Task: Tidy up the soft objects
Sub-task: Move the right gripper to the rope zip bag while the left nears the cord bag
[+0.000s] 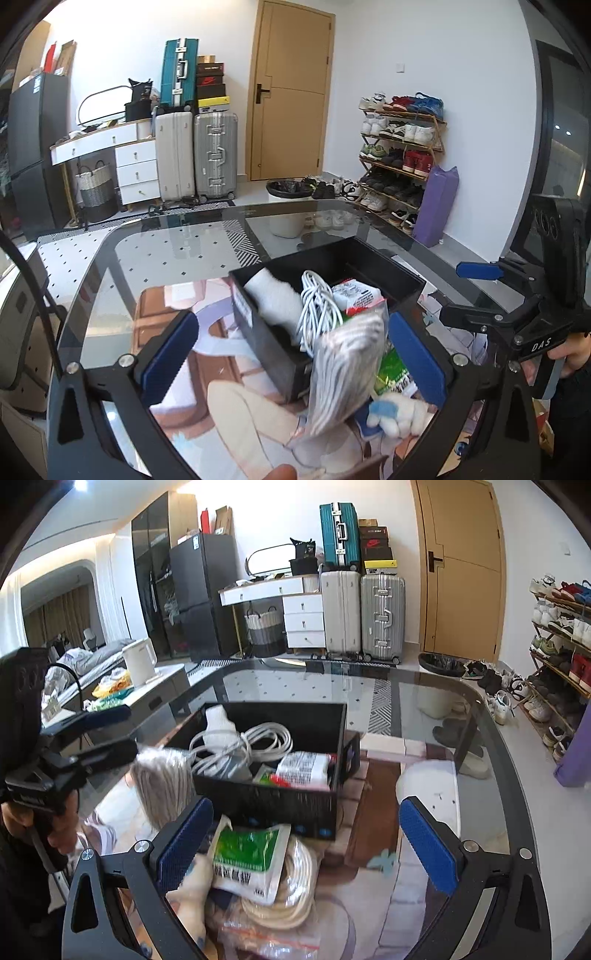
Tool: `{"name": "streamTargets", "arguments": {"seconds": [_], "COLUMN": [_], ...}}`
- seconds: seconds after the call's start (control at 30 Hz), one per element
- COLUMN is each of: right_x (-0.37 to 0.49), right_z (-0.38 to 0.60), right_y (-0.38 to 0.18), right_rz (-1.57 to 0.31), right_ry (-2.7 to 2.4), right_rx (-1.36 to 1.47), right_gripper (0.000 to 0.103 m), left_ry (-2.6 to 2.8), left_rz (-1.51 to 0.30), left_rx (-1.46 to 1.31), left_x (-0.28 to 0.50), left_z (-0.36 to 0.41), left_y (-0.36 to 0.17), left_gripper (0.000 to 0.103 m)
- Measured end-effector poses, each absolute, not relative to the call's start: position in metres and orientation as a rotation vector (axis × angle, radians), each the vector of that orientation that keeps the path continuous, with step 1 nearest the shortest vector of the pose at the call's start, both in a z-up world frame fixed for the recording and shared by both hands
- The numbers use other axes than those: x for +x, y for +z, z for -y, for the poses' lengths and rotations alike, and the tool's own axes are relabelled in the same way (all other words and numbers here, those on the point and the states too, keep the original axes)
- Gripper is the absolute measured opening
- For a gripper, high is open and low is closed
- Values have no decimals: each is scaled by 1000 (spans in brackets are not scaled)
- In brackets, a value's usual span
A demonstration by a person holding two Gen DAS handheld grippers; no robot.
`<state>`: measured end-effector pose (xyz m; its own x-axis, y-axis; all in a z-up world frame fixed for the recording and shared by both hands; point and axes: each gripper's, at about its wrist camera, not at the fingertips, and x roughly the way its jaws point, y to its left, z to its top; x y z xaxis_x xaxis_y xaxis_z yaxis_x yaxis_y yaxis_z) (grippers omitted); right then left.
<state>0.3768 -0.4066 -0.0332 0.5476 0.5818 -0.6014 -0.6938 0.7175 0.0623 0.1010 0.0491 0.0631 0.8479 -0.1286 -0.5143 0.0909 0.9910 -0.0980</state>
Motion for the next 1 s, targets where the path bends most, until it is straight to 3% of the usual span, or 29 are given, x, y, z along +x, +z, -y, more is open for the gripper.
{"name": "streamTargets", "arguments": {"seconds": [1.0], "right_x": [359], "right_z": [400], "right_y": [-68], "right_rz": [-775], "right_ry": [711], "right_rx": [-313], "right_gripper": [102], "left_ry": [-52], "left_rz": [-604], "left_rx": [-53], "left_x": [79], "left_z": [-38], "left_y": [33], "left_gripper": [103]}}
